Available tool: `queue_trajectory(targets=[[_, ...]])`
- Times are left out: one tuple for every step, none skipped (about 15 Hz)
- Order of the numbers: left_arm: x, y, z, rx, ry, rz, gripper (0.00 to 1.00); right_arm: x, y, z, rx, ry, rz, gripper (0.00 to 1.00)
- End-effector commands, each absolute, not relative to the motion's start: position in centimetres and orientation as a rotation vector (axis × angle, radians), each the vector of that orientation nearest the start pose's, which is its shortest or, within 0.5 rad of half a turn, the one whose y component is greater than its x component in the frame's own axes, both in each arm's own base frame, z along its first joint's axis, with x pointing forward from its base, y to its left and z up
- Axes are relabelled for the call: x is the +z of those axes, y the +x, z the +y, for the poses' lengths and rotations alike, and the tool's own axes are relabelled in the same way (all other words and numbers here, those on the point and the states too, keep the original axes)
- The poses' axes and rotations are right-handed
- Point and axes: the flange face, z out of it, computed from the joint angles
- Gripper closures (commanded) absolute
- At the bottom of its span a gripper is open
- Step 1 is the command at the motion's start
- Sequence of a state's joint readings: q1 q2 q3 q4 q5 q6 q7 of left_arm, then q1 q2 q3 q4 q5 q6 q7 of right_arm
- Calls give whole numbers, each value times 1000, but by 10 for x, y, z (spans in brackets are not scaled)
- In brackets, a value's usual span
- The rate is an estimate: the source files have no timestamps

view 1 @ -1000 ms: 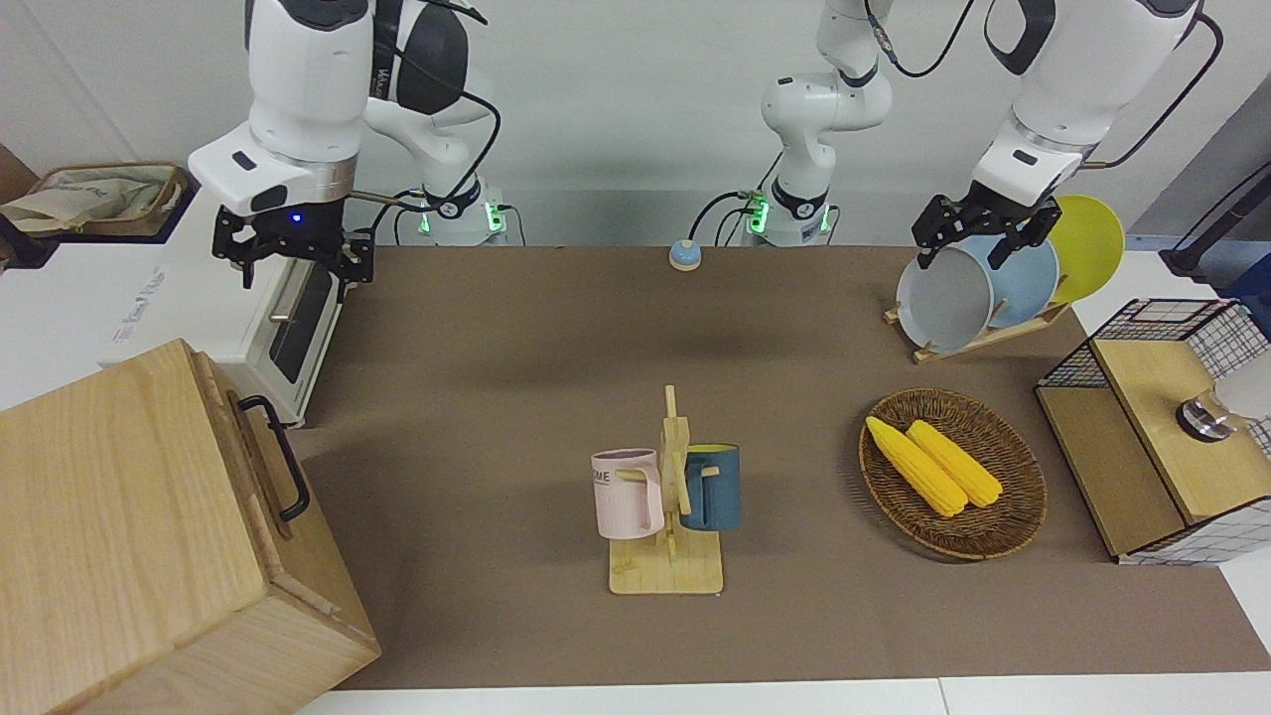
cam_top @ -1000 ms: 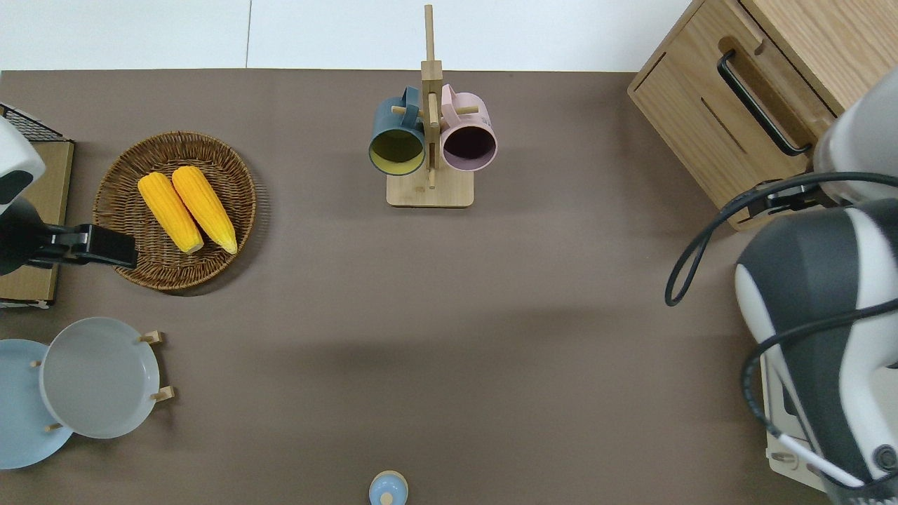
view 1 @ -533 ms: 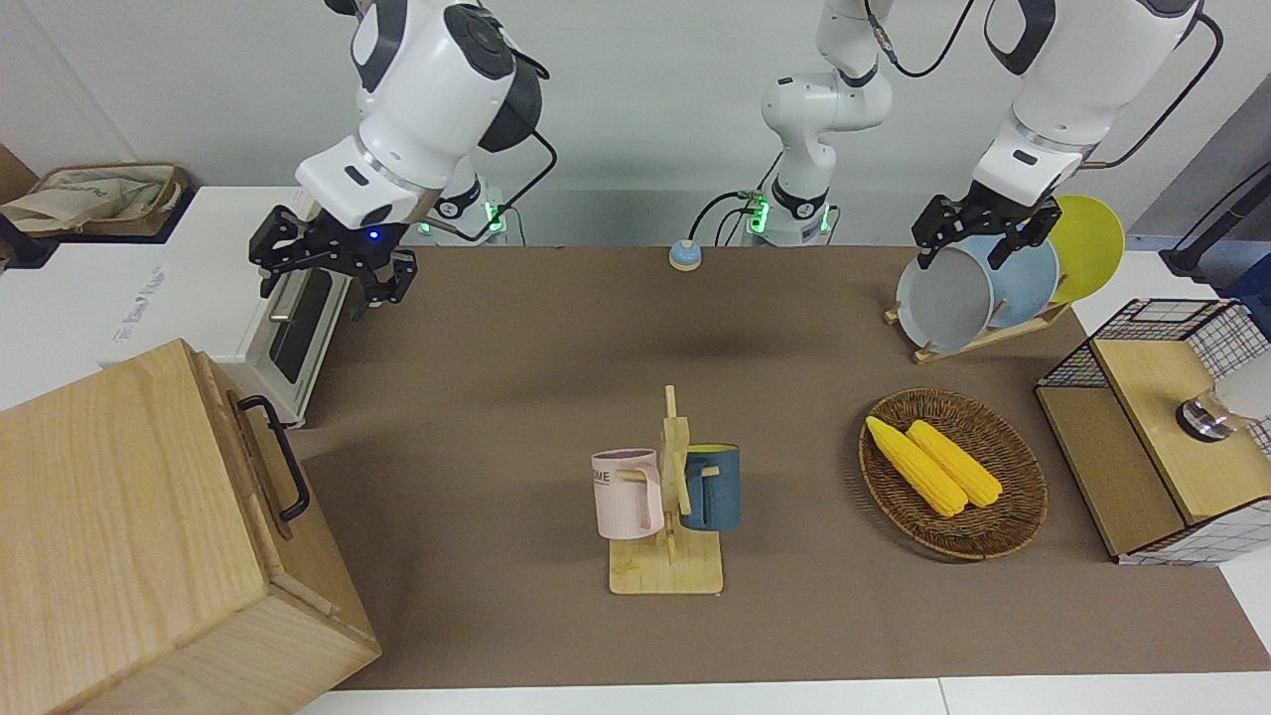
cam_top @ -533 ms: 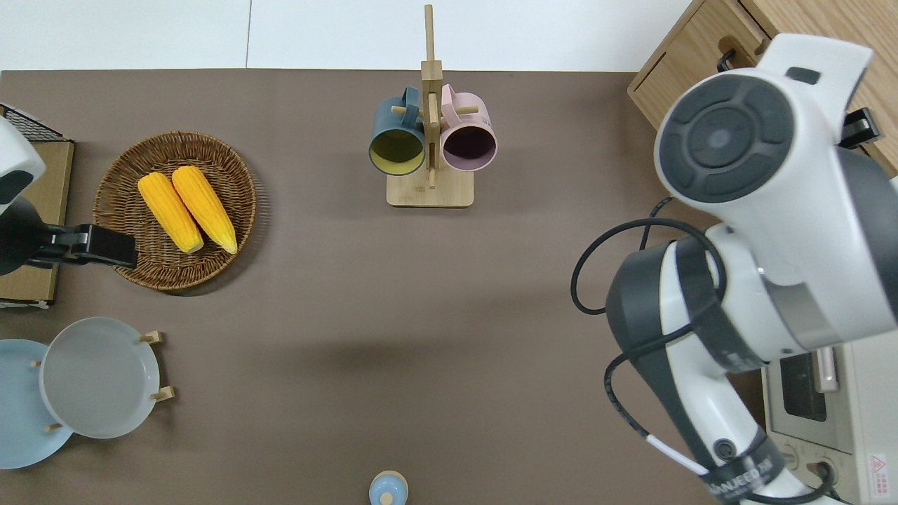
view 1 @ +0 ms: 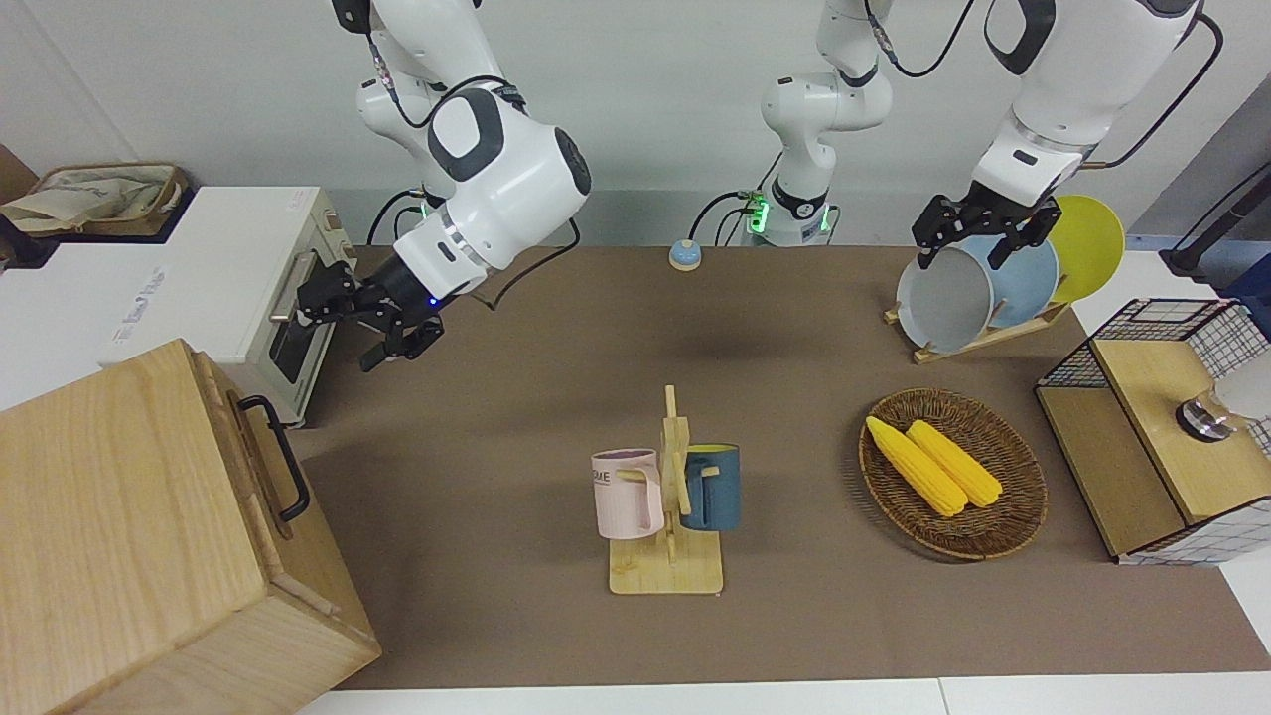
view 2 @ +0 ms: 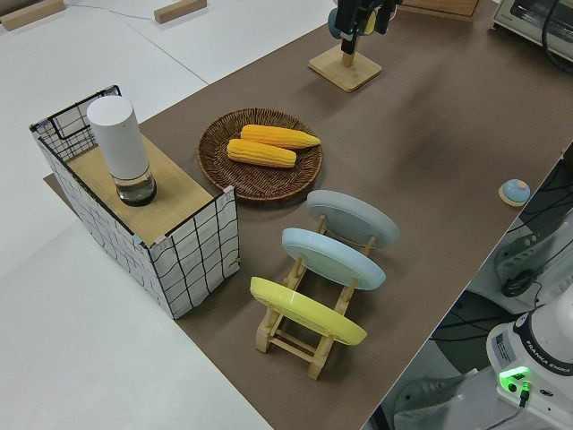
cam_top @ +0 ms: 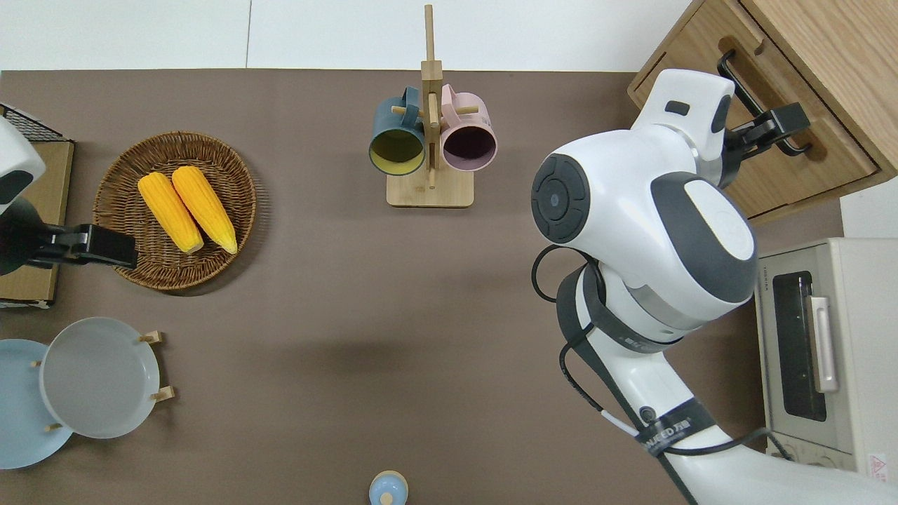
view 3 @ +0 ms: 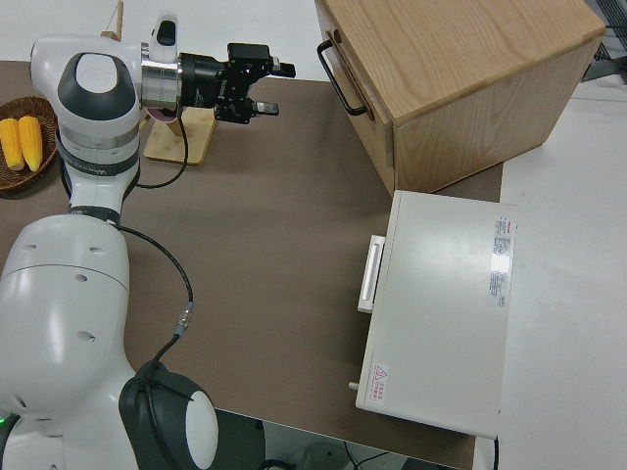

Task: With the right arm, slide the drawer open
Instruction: 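Raise the right arm and reach the right gripper to the black drawer handle, then close the right gripper on the black drawer handle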

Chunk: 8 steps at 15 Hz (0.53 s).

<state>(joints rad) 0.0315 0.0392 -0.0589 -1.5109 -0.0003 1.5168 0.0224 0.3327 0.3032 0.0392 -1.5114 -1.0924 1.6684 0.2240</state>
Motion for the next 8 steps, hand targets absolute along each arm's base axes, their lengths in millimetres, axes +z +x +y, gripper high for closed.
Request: queue_trajectory(targets=[[630,563,-13,60,-3126,94,7,494,645,160,249,1933,388,15],[629,563,-13,62,-3126,92,7,482,646,160,254,1895,388,15],[630,563,-13,60,-3126,94,7,471,647,159,266,1853,385,15],[629,563,-13,62,-3126,92,7,461,647,158,277,1810,387,15],[630,563,-13,60,-3126,94,7,452,647,157,287,1773,394,15],[630,563,-13,60,-3126,94,7,443,649,157,293,1740,403,15],[630,563,-13,60,-3126,94,7,439,651,157,302,1720,408,15],[629,563,-13,62,-3126,94,7,436,652,157,311,1710,417,15]])
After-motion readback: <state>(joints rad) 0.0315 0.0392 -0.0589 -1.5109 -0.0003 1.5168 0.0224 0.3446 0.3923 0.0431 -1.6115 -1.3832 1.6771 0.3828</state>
